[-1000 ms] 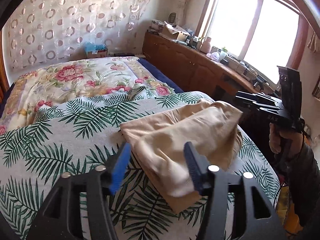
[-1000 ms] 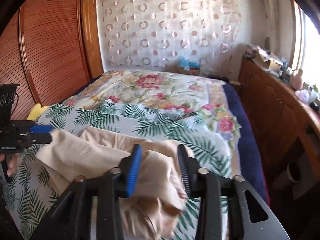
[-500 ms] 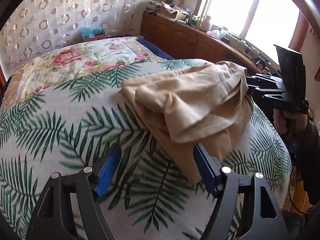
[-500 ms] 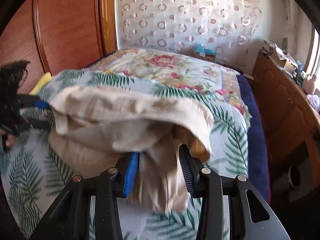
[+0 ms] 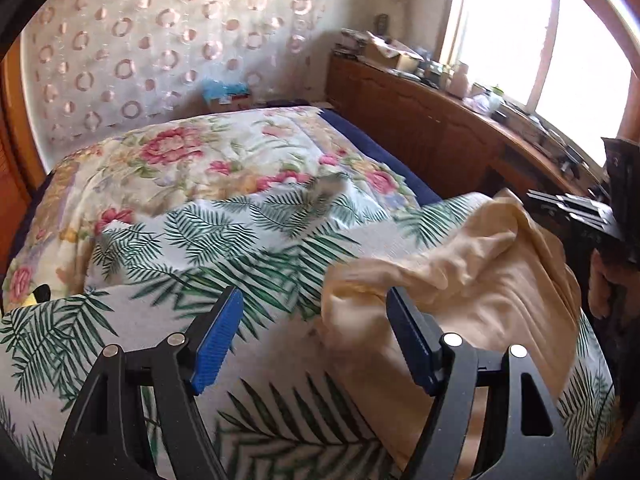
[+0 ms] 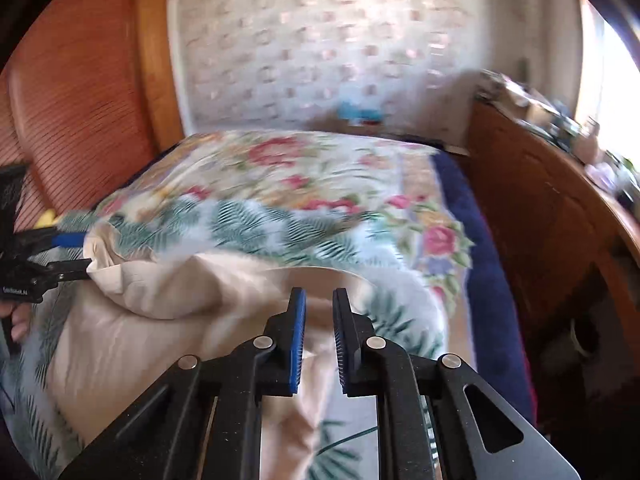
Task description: Fold small clothes
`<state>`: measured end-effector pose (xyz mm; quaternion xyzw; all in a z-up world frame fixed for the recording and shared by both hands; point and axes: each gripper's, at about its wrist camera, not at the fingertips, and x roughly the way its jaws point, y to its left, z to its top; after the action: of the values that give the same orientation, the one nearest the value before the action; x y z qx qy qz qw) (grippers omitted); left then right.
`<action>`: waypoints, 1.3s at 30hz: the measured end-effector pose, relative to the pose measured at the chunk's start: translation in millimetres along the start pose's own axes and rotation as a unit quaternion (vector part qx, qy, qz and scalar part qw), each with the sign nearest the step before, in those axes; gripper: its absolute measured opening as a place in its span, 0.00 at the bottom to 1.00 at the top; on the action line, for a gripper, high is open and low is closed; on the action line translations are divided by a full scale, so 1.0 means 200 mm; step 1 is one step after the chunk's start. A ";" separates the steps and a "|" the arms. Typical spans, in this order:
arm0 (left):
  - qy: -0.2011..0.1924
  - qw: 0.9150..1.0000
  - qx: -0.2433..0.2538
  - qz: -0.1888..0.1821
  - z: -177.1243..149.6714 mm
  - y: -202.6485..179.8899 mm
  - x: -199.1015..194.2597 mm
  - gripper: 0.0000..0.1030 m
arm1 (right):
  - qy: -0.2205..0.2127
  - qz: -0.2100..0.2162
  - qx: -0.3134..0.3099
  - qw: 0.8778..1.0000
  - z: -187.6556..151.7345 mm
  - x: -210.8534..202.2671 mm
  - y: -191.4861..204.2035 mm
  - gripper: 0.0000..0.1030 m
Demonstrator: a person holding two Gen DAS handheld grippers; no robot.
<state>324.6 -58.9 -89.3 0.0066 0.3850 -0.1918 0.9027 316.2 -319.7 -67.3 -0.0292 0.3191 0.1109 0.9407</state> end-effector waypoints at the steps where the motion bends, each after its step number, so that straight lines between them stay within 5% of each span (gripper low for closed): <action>1: -0.002 1.000 -0.005 -0.001 0.00 0.02 0.00 0.73 | 0.003 -0.005 0.001 1.000 0.00 0.00 0.00 0.13; 6: -0.012 1.000 -0.007 0.001 -0.01 0.05 -0.05 0.73 | -0.001 -0.009 0.002 1.000 -0.02 -0.06 0.03 0.14; 8: -0.013 1.000 -0.008 -0.006 -0.01 0.05 -0.06 0.73 | -0.010 -0.008 0.001 1.000 -0.02 -0.11 0.08 0.31; 10: -0.011 1.000 -0.004 -0.013 -0.02 0.03 -0.07 0.73 | -0.011 0.006 -0.002 1.000 -0.03 -0.11 0.09 0.34; 18: 0.009 0.999 0.016 -0.037 -0.09 -0.08 -0.08 0.73 | 0.056 0.067 0.003 0.996 -0.15 -0.08 0.08 0.34; 19: 0.010 0.999 0.016 -0.037 -0.09 -0.09 -0.08 0.73 | 0.059 0.074 0.000 0.995 -0.16 -0.07 0.08 0.30; 20: 0.011 0.999 0.016 -0.036 -0.10 -0.10 -0.07 0.73 | 0.058 0.080 -0.002 0.995 -0.15 -0.07 0.07 0.05; 24: 0.015 0.999 0.019 -0.033 -0.11 -0.10 -0.07 0.73 | 0.012 0.028 -0.010 0.999 -0.09 -0.18 0.02 0.03; 28: 0.015 0.999 0.018 -0.032 -0.12 -0.10 -0.08 0.73 | 0.026 -0.015 0.012 0.999 -0.08 -0.14 -0.08 0.03; 33: 0.026 0.999 0.011 -0.037 -0.13 -0.10 -0.05 0.73 | 0.034 -0.014 0.007 0.999 -0.11 -0.11 -0.05 0.35; 35: 0.037 0.998 0.006 -0.040 -0.14 -0.10 -0.01 0.73 | 0.035 -0.001 0.012 0.999 -0.11 -0.14 -0.04 0.58; 39: 0.049 0.997 -0.006 -0.051 -0.14 -0.08 0.03 0.73 | 0.059 0.017 0.012 0.998 -0.12 -0.09 -0.03 0.64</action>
<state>304.3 -71.3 -111.4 -0.0094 0.4296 -0.2345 0.8720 290.7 -332.6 -75.5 -0.0194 0.3758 0.1214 0.9185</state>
